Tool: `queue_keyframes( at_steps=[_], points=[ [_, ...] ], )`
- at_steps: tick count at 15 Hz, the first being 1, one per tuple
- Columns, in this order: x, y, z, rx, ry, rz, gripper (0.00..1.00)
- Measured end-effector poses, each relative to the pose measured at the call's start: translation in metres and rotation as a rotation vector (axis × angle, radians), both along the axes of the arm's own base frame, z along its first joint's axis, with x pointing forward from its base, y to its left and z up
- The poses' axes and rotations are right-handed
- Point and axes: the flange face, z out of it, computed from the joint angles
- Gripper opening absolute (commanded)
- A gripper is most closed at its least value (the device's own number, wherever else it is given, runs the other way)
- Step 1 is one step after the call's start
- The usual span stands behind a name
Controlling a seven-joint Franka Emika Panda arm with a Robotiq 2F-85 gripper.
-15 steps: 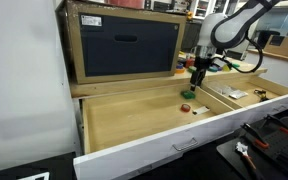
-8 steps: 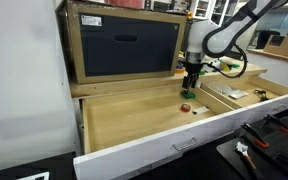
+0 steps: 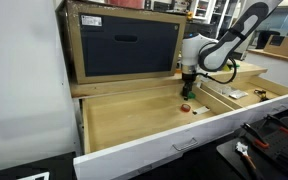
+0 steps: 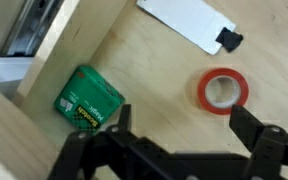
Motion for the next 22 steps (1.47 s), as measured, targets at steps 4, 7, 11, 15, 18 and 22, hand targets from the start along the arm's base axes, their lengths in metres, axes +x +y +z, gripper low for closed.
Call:
queue_keyframes(
  at_steps=[4, 7, 11, 15, 18, 22],
  points=[
    [-0.007, 0.0, -0.026, -0.051, 0.012, 0.17, 1.0],
    [-0.011, 0.002, -0.038, -0.058, 0.015, 0.311, 1.0],
    [-0.017, 0.006, -0.046, -0.066, 0.005, 0.465, 1.0],
    [-0.022, 0.008, -0.049, -0.095, -0.003, 0.565, 1.0],
    [-0.023, 0.007, -0.053, -0.114, -0.007, 0.622, 0.72],
    [-0.023, 0.004, -0.055, -0.119, -0.019, 0.681, 0.42]
  ],
)
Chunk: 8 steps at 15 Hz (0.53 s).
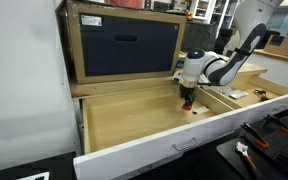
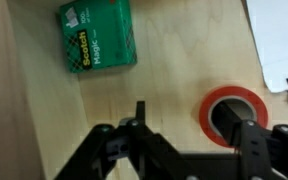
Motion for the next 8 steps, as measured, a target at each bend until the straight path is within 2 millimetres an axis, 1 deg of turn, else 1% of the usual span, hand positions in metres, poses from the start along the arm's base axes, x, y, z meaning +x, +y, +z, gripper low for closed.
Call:
queue_keyframes(
  at_steps=[3, 6, 7, 8],
  points=[
    [0.0001, 0.0001, 0.0, 0.003, -0.002, 0.022, 0.19],
    [-0.0002, 0.0019, 0.0002, 0.005, -0.002, 0.033, 0.0],
    [-0.0008, 0.0033, 0.0001, 0.007, 0.001, 0.04, 0.01],
    [-0.0009, 0.0042, 0.0005, 0.006, 0.005, 0.052, 0.04]
  ],
)
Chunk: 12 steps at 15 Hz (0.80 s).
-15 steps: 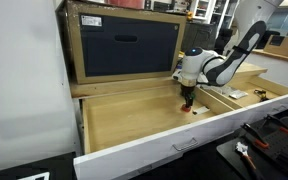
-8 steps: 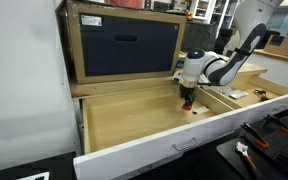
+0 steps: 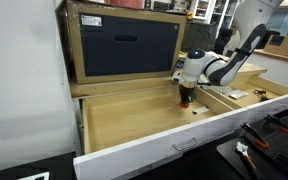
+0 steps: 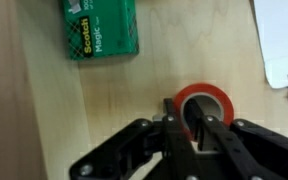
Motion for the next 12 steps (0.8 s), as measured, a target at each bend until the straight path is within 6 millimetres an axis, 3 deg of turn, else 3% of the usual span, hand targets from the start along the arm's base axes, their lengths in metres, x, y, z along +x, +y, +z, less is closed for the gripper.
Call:
queue_keyframes(
  at_steps=[7, 12],
  points=[
    [-0.006, 0.002, -0.001, -0.027, 0.001, 0.08, 0.04],
    [-0.038, -0.011, -0.003, -0.089, 0.0, 0.198, 0.04]
  ],
)
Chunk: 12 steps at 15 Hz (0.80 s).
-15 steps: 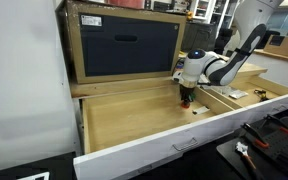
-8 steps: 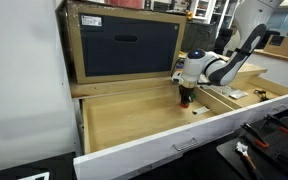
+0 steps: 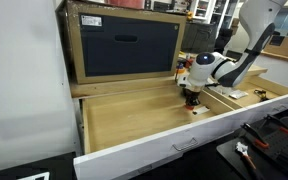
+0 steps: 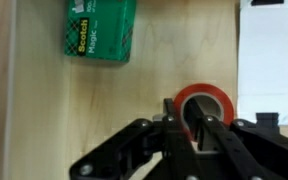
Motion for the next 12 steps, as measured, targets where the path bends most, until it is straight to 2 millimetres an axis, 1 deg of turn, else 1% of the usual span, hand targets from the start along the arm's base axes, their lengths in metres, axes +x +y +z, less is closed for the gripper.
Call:
queue_keyframes(
  at_steps=[3, 5, 7, 12],
  points=[
    [-0.031, -0.018, 0.001, -0.018, -0.033, 0.024, 0.04],
    [-0.047, -0.027, 0.008, 0.01, -0.078, -0.018, 0.04],
    [-0.057, -0.031, 0.023, 0.067, -0.131, -0.097, 0.04],
    [-0.081, -0.037, 0.073, 0.21, -0.256, -0.241, 0.04]
  ],
)
